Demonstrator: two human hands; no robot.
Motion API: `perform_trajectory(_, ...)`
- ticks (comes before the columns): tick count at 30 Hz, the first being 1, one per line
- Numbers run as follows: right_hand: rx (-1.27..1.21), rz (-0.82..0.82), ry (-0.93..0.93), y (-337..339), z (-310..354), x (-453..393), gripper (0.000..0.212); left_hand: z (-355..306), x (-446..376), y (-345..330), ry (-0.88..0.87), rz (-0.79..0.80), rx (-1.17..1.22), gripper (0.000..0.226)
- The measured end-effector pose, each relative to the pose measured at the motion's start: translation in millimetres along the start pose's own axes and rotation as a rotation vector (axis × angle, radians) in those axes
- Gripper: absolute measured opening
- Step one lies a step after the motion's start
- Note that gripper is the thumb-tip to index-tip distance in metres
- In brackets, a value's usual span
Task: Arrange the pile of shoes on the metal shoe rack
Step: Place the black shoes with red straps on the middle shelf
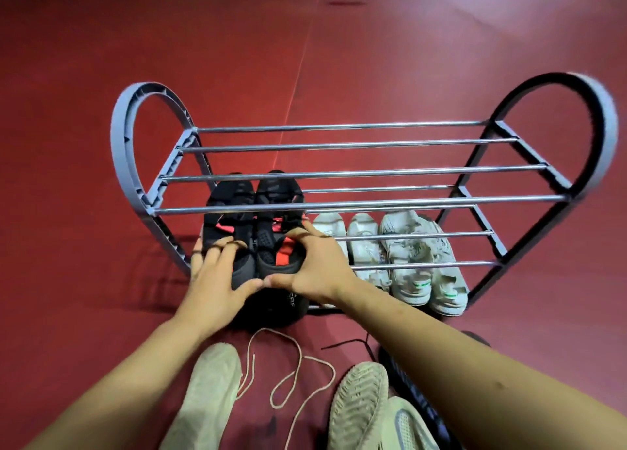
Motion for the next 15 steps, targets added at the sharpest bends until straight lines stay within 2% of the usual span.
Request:
perform_trajectory(3, 0.000, 0.005, -0.055, -9.2, -6.8, 4.4, 0.085, -0.9, 1.9, 9.2, 0.008, 0.108, -0.074, 0.085)
perform_trajectory(7, -0.019, -0.129, -0.078, -7.6, -7.3, 5.2, 0.080, -3.9, -3.4, 24.2, -0.001, 0.093, -0.037, 0.059)
perform_trajectory(9, -0.002, -0.187, -0.083, -6.9, -8.0, 9.2, 0.084, -5.8, -5.8, 26.2, 0.004, 0.061, -0.015, 0.053)
perform_trajectory(15, -0.012, -0.138, -0.090, -10.0, -6.5, 6.0, 0.087, 0.1, -18.4, 20.6, 0.030, 0.034, -0.009, 0.068)
Point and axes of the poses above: each hand's wrist, its own x-axis away from the middle knuckle, its own y-axis out of the back of the hand, z = x × y, the point moved 3 cm from there along -x, towards the middle knuckle, and after that the axes turned 8 degrees about -x, right-handed, at the moved point
